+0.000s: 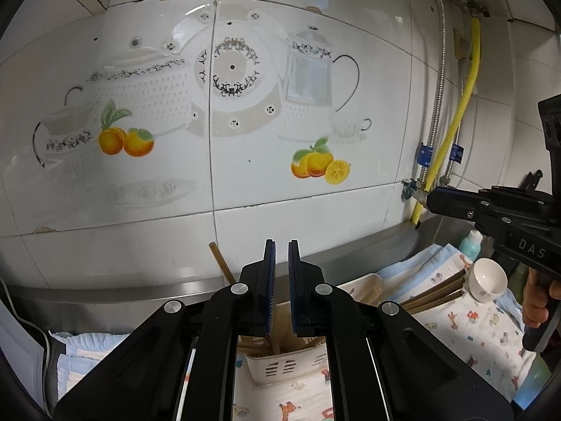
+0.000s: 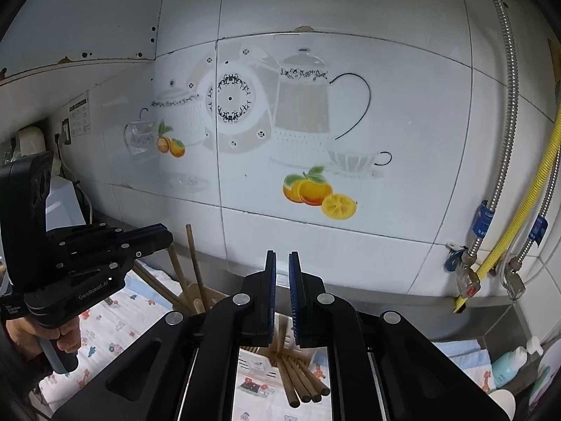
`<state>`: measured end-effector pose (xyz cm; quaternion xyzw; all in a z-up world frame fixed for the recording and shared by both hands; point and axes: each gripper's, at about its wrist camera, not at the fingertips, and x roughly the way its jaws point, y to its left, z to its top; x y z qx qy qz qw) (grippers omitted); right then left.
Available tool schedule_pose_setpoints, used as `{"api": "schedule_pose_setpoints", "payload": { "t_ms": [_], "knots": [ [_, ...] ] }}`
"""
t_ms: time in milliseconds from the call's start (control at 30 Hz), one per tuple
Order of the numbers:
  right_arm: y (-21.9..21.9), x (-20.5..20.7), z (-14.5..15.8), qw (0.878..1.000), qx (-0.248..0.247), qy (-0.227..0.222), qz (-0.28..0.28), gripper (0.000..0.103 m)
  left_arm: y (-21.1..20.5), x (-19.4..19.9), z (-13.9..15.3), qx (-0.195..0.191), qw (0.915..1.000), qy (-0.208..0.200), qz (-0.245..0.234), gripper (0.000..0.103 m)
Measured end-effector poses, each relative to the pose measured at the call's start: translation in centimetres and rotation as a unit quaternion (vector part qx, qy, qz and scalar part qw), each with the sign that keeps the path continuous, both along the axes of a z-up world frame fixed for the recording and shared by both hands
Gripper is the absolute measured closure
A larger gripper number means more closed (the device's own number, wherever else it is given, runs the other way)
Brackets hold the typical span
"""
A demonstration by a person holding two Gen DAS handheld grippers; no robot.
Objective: Organize utensils
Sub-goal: 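Open the left gripper to drop its chopstick in the holder while the right gripper drops its own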
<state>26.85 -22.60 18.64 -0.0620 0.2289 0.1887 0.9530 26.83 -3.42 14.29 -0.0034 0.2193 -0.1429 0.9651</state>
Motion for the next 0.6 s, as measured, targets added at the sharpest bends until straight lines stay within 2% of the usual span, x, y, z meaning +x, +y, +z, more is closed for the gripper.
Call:
{"api": "schedule_pose_setpoints", "payload": {
  "t_ms": [367, 500, 600],
  "knots": [
    [-0.8, -3.2, 0.9, 1.0, 0.0, -0.005, 0.003, 0.089, 0.3, -3.3, 1.2, -0.003, 1.0, -0.007, 0.002, 0.091],
    [-1.5, -5.2, 0.7, 1.0, 0.001, -0.002, 0.001, 0.085, 0.2, -5.4, 1.3, -0.002, 1.0, -0.008, 0.003, 0.078],
    [-1.9, -6.8, 0.2, 1.0, 0.004, 0.002, 0.0, 0.082, 0.1, -7.1, 1.1, -0.002, 1.0, -0.008, 0.001, 0.075]
  ]
}}
